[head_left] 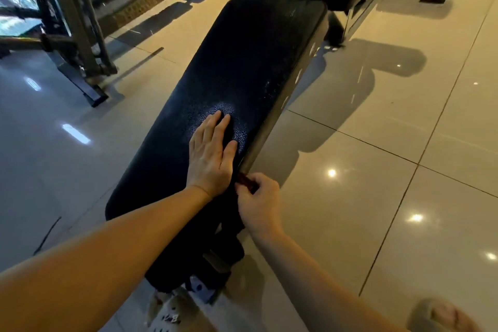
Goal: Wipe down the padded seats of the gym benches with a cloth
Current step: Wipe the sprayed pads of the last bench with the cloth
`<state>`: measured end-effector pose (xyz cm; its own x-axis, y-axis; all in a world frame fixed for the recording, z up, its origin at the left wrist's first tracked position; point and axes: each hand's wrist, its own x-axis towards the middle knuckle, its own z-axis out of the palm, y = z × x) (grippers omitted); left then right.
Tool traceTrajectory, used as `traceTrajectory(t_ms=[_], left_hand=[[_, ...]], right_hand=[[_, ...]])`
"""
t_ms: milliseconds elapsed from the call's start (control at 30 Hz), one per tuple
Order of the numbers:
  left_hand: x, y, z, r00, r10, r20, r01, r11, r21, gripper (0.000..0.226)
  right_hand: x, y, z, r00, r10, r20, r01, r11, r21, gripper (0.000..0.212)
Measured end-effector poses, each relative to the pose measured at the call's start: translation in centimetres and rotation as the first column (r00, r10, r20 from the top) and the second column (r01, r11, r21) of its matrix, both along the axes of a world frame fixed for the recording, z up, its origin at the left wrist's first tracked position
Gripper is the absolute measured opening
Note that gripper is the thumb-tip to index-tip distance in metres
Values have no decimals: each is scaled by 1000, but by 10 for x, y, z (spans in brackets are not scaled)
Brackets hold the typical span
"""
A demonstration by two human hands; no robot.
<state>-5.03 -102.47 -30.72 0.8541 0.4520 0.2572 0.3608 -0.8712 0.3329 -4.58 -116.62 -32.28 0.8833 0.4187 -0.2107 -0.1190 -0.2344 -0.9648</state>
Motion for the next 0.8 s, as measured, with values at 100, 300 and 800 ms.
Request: traceTrajectory(t_ms=[100, 300, 800], left_hand=[[1, -2, 2, 1000, 2, -1, -2, 999, -45, 59], [-1, -3, 0, 1000, -16, 4, 16, 997, -81, 57], [12, 0, 32, 998, 21, -60, -19, 999, 37, 53]], right_hand=[[50, 13, 18, 954, -214, -208, 205, 977, -65, 19], [54, 9, 27, 940, -339, -44, 338, 940, -33, 11], [87, 11, 15, 916, -293, 272, 282, 956, 81, 9]])
